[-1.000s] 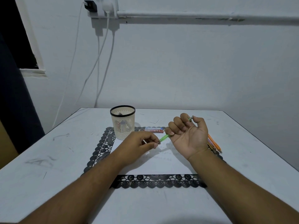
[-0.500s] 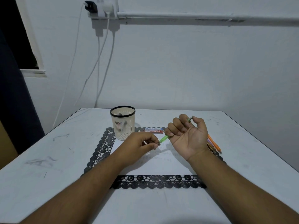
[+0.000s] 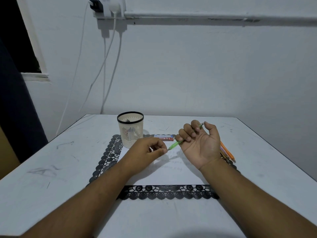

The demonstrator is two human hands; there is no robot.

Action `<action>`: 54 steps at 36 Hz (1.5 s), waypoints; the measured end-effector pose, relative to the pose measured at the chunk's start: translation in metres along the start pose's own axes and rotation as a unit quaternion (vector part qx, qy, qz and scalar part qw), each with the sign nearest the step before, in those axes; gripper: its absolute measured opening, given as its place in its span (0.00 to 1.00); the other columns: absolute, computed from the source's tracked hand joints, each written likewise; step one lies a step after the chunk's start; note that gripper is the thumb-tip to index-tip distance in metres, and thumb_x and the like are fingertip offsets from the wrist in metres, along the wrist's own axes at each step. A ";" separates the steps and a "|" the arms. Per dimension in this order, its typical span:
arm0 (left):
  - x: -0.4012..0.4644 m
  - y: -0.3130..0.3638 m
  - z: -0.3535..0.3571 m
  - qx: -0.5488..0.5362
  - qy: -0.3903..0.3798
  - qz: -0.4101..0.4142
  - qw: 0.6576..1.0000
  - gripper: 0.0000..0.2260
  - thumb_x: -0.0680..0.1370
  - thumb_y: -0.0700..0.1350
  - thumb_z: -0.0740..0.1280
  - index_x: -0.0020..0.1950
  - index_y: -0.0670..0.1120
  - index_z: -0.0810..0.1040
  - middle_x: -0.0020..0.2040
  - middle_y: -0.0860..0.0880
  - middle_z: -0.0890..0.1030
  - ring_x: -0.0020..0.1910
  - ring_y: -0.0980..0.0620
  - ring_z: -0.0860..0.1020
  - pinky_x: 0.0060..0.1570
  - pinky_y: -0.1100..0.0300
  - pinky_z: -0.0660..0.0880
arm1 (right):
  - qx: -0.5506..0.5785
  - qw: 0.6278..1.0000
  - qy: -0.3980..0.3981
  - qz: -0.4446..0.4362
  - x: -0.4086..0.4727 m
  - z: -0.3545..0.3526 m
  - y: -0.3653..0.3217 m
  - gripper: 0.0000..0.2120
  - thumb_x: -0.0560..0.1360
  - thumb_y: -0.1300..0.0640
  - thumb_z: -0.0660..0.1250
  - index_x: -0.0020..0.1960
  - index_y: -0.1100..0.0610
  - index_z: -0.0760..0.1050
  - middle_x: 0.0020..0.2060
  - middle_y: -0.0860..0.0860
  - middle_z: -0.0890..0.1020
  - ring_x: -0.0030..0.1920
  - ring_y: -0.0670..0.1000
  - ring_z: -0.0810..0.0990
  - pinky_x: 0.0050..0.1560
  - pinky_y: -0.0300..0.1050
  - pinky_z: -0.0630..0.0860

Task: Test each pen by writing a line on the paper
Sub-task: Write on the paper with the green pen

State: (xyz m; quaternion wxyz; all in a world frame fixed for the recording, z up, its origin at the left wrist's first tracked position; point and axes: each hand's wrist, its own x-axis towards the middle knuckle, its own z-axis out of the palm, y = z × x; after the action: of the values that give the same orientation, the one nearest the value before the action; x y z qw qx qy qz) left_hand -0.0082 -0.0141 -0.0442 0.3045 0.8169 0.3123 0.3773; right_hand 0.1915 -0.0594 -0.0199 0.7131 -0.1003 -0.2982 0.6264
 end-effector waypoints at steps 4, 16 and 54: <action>-0.001 0.002 0.002 0.005 -0.007 -0.009 1.000 0.02 0.78 0.43 0.74 0.46 0.49 0.85 0.41 0.52 0.84 0.37 0.60 0.77 0.40 0.65 0.74 | -0.007 1.000 0.000 -0.002 -0.001 0.001 0.000 0.14 0.75 0.47 0.58 0.35 0.54 0.62 0.31 0.50 0.60 0.35 0.51 0.54 0.39 0.47 0.62; -0.001 0.001 0.002 0.022 -0.007 -0.014 1.000 0.04 0.78 0.44 0.74 0.44 0.50 0.84 0.39 0.53 0.84 0.37 0.60 0.77 0.40 0.66 0.73 | -0.028 0.999 -0.026 -0.004 0.000 -0.002 0.002 0.12 0.74 0.49 0.56 0.34 0.53 0.61 0.30 0.50 0.60 0.33 0.51 0.57 0.37 0.47 0.63; 0.002 -0.001 -0.006 0.033 0.054 0.014 0.998 0.05 0.81 0.44 0.71 0.45 0.51 0.83 0.39 0.54 0.82 0.36 0.59 0.76 0.38 0.64 0.72 | -0.286 0.954 0.049 0.075 -0.004 0.007 0.012 0.10 0.86 0.59 0.60 0.53 0.62 0.78 0.47 0.60 0.85 0.42 0.54 0.82 0.44 0.48 0.82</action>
State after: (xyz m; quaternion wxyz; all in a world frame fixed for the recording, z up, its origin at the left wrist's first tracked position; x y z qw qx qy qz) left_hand -0.0126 -0.0105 -0.0406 0.2549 0.8095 0.3289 0.4143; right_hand 0.1770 -0.0629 -0.0217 0.6193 -0.3526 -0.4215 0.5608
